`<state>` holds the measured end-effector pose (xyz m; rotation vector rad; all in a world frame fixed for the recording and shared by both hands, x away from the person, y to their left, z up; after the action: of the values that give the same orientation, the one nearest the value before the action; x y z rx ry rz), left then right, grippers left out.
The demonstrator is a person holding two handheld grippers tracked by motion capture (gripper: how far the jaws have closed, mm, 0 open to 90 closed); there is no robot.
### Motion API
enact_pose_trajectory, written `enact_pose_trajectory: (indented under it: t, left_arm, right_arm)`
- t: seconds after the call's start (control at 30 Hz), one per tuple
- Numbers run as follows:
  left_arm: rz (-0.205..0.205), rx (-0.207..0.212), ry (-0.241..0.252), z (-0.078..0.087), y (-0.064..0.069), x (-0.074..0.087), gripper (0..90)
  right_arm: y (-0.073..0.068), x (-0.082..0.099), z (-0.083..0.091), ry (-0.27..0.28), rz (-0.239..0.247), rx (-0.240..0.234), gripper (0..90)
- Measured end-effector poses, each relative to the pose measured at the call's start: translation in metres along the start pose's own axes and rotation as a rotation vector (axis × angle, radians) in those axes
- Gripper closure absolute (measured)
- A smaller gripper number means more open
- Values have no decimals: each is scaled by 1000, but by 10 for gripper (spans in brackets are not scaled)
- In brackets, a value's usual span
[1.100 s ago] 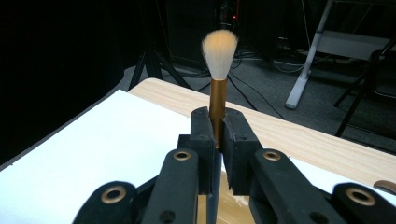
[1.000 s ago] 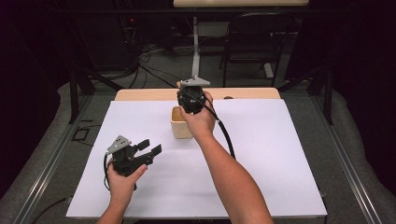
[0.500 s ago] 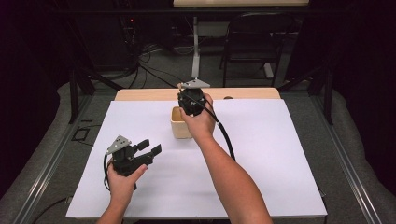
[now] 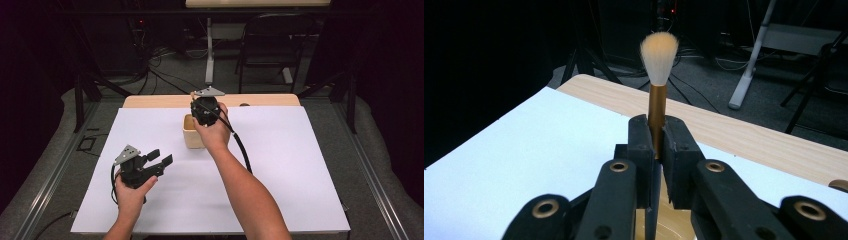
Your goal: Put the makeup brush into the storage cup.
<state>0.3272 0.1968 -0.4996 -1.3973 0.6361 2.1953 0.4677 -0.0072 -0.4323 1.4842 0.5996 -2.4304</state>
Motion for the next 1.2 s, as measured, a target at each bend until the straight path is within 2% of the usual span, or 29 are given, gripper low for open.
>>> enact_pose_trajectory:
  t: [0.47, 0.77, 1.2]
  left_arm:
    - [10, -7, 2, 3, -3, 1, 385]
    - [13, -23, 8, 8, -4, 3, 385]
    - [14, -28, 8, 9, -4, 3, 385]
  right_arm:
    - [1, 7, -5, -6, 7, 11, 835]
    - [-2, 12, -8, -19, 37, 12, 835]
    - [-2, 18, -10, -34, 29, 8, 835]
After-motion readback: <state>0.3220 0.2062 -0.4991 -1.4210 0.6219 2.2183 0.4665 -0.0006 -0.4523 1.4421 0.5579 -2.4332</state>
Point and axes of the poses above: each handheld gripper's, and its own axes: z roughly backward along the jaws, x roughly out of its underside, y roughly to its right, the point moved 2 cm from there along -z, roughly forward along the jaws, and after that the axes turned 10 degrees about -z, right-handed, at the moved point
